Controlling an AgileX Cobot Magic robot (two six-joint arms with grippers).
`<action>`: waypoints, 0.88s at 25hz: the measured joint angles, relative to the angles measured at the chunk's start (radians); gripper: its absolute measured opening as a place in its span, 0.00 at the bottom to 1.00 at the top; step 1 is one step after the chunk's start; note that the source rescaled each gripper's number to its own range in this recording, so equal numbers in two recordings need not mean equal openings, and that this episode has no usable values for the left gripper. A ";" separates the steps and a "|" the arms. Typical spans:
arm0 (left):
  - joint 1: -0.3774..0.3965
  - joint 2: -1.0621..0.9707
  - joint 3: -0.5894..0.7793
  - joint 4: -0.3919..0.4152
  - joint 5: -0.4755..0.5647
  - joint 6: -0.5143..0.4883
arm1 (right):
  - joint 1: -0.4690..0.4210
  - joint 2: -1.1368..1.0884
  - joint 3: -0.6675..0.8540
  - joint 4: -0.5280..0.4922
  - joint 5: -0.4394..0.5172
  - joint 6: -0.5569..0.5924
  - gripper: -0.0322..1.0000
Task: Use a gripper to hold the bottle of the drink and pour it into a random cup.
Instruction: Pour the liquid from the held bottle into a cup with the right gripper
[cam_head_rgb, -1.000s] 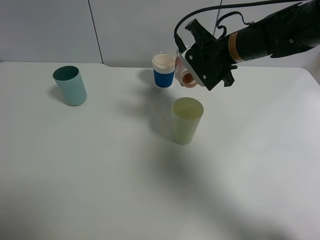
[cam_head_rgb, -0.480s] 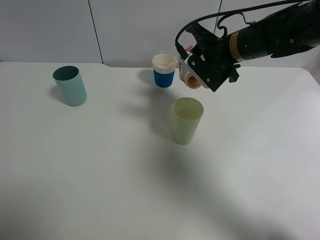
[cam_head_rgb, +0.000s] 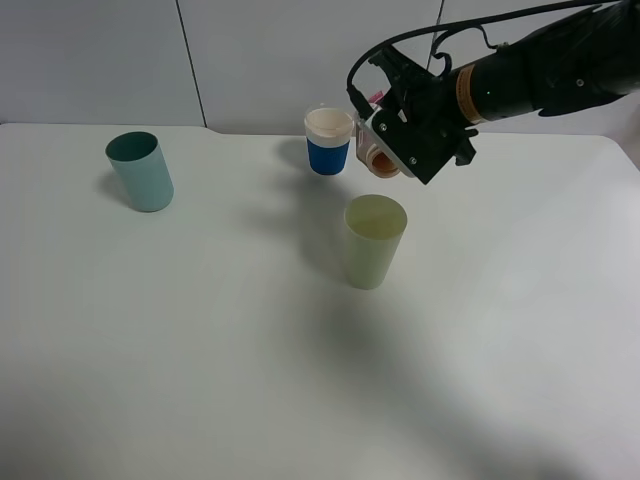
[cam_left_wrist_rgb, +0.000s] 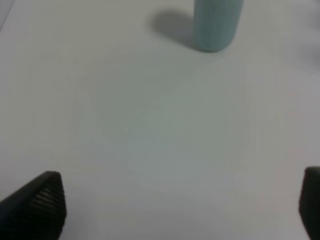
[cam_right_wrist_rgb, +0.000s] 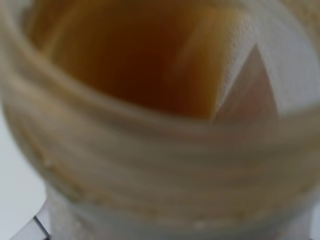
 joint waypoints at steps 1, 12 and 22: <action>0.000 0.000 0.000 0.000 0.000 0.000 | 0.005 0.000 0.000 0.000 0.005 0.000 0.05; 0.000 0.000 0.000 0.000 0.000 0.000 | 0.048 0.000 0.000 0.000 0.053 -0.043 0.05; 0.000 0.000 0.000 -0.005 0.000 0.000 | 0.058 0.000 0.000 0.000 0.056 -0.070 0.05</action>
